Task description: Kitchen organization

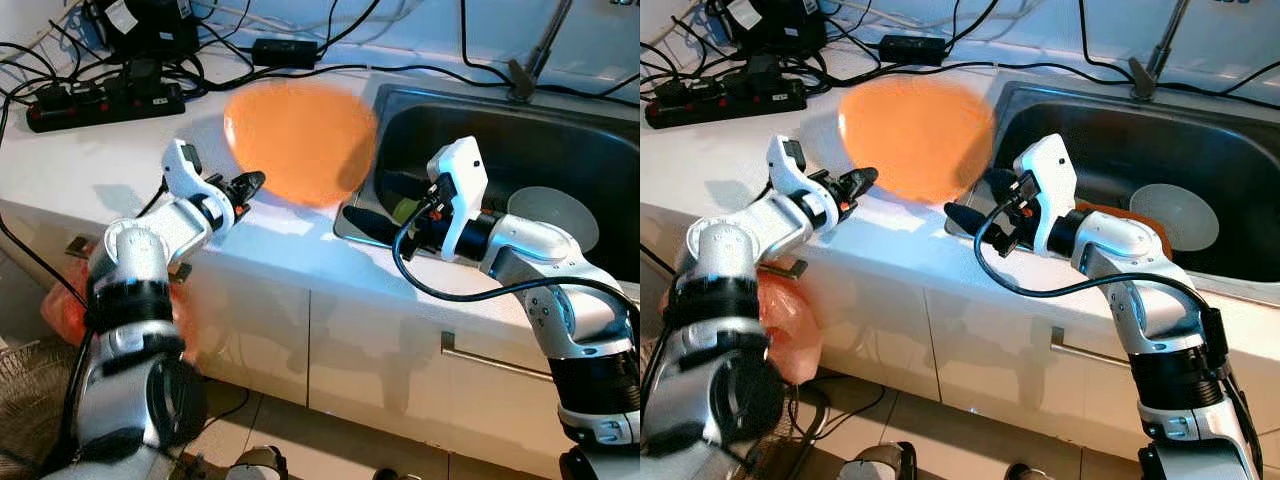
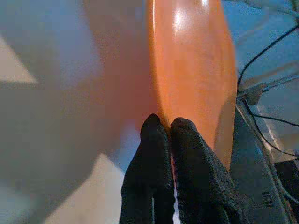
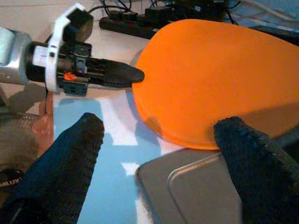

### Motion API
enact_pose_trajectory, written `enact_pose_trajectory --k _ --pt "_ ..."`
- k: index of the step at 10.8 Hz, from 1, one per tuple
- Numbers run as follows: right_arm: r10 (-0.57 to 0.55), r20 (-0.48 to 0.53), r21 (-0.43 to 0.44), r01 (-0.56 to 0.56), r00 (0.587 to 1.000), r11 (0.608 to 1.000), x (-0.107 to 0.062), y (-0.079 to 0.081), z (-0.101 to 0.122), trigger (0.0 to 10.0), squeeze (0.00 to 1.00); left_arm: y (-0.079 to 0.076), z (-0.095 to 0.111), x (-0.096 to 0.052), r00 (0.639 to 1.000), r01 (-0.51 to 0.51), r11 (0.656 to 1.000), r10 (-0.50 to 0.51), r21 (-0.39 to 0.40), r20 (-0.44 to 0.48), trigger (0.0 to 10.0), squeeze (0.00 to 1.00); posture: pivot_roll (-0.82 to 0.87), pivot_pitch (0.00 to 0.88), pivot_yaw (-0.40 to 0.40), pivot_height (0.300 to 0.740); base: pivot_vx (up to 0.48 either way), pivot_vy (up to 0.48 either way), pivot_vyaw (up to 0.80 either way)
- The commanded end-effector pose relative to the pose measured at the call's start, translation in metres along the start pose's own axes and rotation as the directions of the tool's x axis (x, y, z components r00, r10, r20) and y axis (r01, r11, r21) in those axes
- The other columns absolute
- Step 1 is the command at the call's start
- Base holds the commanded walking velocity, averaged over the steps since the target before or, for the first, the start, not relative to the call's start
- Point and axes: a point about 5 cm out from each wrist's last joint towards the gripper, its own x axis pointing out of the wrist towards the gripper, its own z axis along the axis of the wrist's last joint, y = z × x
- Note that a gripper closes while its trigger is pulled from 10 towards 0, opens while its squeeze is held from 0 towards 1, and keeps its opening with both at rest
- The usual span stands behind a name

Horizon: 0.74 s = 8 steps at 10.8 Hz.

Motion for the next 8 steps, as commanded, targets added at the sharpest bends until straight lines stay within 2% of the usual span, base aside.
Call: enact_pose_trajectory --k 1,2,4,5,6,7,8 --pt "-0.018 -0.008 0.011 0.018 1.000 1.000 -0.003 -0.003 -0.003 10.0 0.00 -0.004 0.003 -0.002 1.000 0.026 0.998 -0.027 0.051 0.013 0.0 0.00 0.14 0.088 0.022 0.740 0.000 0.000 0.00" --pt "-0.027 -0.008 0.013 0.027 1.000 1.000 -0.002 -0.005 -0.003 10.0 0.00 -0.004 0.005 -0.005 0.997 0.064 0.997 -0.066 0.043 0.042 0.0 0.00 0.14 0.088 0.018 0.740 0.000 0.000 0.00" --pt "-0.076 0.008 0.029 0.076 0.997 0.997 0.000 -0.012 -0.001 10.0 0.00 -0.008 0.008 -0.008 0.985 0.140 0.987 -0.147 0.077 0.092 0.0 0.00 0.14 0.086 0.010 0.740 0.000 0.000 0.00" --pt "-0.184 0.050 0.072 0.180 0.982 0.981 0.002 -0.024 0.005 10.0 0.00 -0.009 0.012 -0.013 0.966 0.197 0.976 -0.210 0.095 0.152 0.0 0.00 0.14 0.087 0.007 0.740 0.000 0.000 0.00" --pt "-0.288 0.088 0.129 0.276 0.953 0.952 0.002 -0.036 0.010 10.0 0.00 -0.011 0.015 -0.016 0.953 0.229 0.968 -0.244 0.101 0.177 0.0 0.00 0.13 0.088 0.003 0.740 0.000 0.000 0.00" --pt "-0.426 0.127 0.258 0.385 0.896 0.886 0.002 -0.053 0.014 10.0 0.00 -0.016 0.018 -0.020 0.935 0.275 0.956 -0.291 0.106 0.202 0.0 0.00 0.14 0.088 -0.001 0.740 0.000 0.000 0.00" --pt "-0.488 0.135 0.401 0.403 0.863 0.823 0.004 -0.059 0.010 10.0 0.00 -0.025 0.017 -0.021 0.914 0.330 0.936 -0.349 0.121 0.205 0.0 0.00 0.14 0.089 -0.002 0.740 0.000 0.000 0.00"
